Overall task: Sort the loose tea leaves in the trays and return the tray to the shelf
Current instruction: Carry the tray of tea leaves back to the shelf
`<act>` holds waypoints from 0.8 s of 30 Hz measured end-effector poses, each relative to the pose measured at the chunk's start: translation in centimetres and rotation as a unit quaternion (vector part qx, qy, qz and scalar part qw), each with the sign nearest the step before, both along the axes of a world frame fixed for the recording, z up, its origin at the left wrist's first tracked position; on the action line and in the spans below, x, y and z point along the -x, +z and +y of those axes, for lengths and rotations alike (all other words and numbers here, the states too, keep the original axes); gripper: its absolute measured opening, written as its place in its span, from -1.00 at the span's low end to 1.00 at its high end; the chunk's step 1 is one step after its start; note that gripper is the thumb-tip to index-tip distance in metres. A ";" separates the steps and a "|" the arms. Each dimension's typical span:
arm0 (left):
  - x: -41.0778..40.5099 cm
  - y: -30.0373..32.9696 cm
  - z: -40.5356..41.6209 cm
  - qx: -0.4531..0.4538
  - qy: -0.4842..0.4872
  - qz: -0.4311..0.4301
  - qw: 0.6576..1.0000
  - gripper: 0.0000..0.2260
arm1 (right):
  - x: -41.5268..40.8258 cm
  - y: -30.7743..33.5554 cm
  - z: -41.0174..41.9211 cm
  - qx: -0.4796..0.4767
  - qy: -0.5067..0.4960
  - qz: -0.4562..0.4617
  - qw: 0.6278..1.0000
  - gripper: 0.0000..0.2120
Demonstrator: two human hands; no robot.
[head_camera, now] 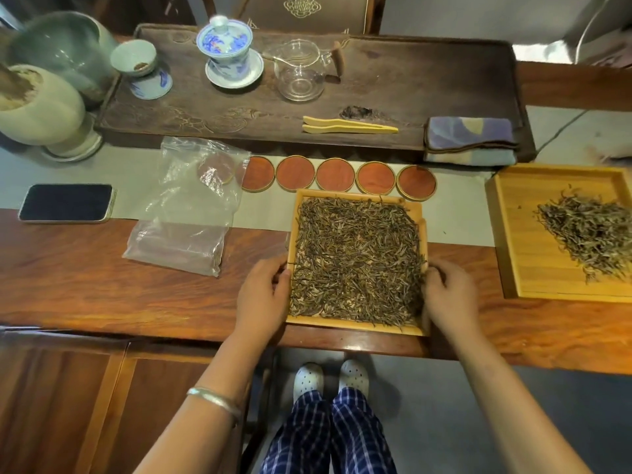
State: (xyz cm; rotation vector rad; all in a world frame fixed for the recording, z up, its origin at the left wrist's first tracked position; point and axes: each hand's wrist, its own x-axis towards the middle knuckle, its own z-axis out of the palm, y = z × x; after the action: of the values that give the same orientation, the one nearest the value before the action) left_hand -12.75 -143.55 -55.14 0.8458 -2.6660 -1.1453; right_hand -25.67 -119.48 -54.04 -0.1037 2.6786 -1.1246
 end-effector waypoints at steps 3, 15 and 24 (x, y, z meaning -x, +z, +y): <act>0.1 0.4 0.1 -0.027 0.004 0.019 0.999 -0.75 | 0.1 0.1 0.2 0.087 -0.045 -0.039 0.994 -0.77; -0.1 4.9 -0.1 -0.178 0.011 0.107 0.978 -0.74 | -1.0 3.1 1.5 0.232 -0.121 -0.105 0.959 -0.82; -3.0 13.3 -2.6 -0.202 0.147 0.175 0.952 -0.82 | -0.4 14.5 -3.6 0.275 -0.055 -0.114 0.953 -0.85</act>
State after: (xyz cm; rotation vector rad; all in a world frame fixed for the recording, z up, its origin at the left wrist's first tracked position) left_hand -9.79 -146.15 -41.87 0.9486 -1.9769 -1.6075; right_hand -25.22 -123.08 -39.56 0.0787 2.1282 -1.7705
